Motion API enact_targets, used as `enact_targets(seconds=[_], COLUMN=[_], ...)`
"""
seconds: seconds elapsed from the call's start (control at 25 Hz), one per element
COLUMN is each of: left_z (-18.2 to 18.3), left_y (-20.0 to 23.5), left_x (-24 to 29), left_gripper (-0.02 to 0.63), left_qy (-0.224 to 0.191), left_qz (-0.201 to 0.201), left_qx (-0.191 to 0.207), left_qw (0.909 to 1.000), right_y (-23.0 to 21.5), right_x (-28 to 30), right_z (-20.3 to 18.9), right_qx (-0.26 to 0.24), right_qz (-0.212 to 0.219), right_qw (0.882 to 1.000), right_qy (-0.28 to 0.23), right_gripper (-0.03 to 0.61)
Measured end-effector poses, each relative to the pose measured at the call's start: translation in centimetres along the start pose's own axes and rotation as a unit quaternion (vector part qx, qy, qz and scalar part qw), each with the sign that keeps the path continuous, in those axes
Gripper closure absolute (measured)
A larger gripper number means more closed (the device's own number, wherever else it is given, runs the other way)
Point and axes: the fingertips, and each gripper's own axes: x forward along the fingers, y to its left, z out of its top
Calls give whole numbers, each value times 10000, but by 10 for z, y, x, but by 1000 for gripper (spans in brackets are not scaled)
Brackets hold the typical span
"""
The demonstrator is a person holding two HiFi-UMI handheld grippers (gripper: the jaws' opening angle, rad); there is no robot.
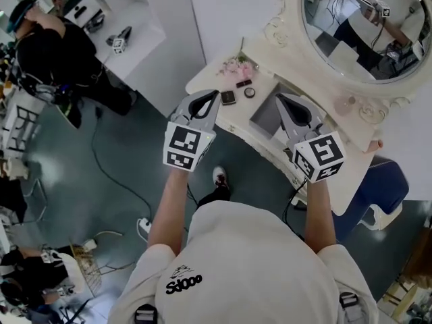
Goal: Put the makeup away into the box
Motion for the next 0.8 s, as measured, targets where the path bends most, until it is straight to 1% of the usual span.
enact_targets(seconds=[0.2,0.36,0.52,0.64,0.72,0.8], left_z=[-12,-30,-55,-77,-97,-119], left_y=[31,47,58,64,65,62], left_x=[31,54,74,86,94,101], left_gripper=[595,595,595,595,595,595], left_qy=[49,257,603,869,1176,1524], left_qz=[-195,-440,-729,-893,-1007,-1120], left_qx=[-94,-151,-267,-358,-500,-643], left_qw=[9998,9986,9952,9916,9867,9798], right_y=[-12,-21,-22,-25,-25,-24], right_x=[34,60,88,106,115,120], right_z=[-3,-9,-27,-40,-51,-70], right_qx=[151,426,512,579,608,572], right_qz=[-35,-103,-49,-106,-76,31], right_qw=[9996,9983,9960,9946,9931,9899], right_qy=[250,375,735,854,995,1294], right_gripper=[577,577,577,577,578,578])
